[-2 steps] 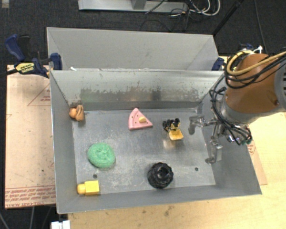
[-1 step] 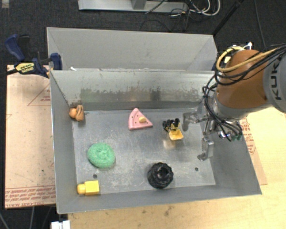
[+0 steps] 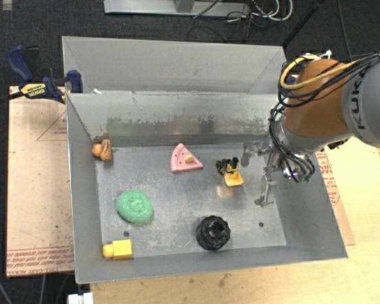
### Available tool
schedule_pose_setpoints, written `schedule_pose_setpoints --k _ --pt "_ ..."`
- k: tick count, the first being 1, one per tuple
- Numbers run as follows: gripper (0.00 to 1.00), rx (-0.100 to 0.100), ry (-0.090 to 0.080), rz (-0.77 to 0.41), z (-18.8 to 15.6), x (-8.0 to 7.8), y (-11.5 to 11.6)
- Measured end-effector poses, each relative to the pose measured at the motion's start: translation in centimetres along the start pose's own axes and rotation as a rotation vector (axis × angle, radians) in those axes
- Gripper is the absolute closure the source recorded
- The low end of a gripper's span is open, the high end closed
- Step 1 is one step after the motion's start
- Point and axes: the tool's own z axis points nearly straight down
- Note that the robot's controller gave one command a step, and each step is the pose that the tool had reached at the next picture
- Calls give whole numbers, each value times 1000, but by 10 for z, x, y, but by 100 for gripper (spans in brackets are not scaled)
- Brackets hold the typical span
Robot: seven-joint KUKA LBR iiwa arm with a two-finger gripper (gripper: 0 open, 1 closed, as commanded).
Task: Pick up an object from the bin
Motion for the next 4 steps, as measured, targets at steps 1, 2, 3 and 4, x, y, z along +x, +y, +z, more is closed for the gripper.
schedule_pose_setpoints --k 1,2,3,4 --pt "0 2 -9 -241 40 -14 1" --pt "100 8 -22 85 65 -32 3" --pt "100 8 -22 85 65 -32 3" --pt "100 5 -17 85 62 -32 4"
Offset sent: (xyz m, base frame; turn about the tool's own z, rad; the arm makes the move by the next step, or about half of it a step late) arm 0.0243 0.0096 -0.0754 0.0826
